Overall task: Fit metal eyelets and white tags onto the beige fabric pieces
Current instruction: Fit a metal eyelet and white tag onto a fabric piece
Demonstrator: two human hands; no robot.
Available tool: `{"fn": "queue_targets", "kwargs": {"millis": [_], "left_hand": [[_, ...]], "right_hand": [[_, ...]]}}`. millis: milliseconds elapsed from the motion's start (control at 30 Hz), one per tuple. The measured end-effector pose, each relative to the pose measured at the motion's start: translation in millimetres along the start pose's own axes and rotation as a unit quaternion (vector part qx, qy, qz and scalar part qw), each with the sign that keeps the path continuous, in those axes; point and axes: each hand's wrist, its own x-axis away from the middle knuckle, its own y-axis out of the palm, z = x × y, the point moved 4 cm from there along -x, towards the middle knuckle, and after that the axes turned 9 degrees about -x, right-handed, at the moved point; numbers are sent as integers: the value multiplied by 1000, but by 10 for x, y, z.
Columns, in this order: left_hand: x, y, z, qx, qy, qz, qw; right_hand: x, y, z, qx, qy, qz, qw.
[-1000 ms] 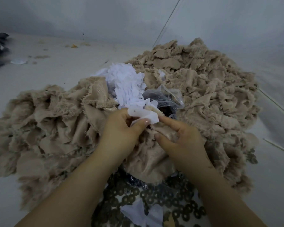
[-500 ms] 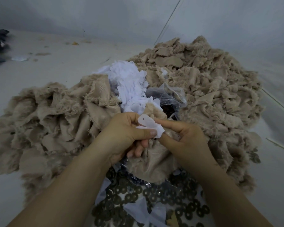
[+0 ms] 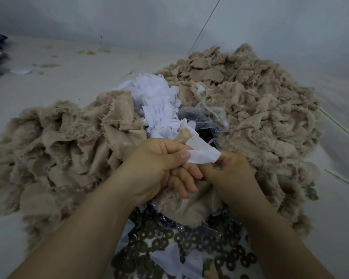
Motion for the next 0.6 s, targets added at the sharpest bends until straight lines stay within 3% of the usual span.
{"fn": "queue_targets", "kwargs": {"millis": [233,367,600], "left_hand": [[0,-7,-54,-211,42,113,970],[-7,-47,-74,-216,42,137,966],[10,-30,-56,-192,49,132,971]], "right_hand": [[7,15,12,25,-21,12,999],[-2,-8,42,-31,26,8,999],[-1,3,32,-68,25,18,997]]}}
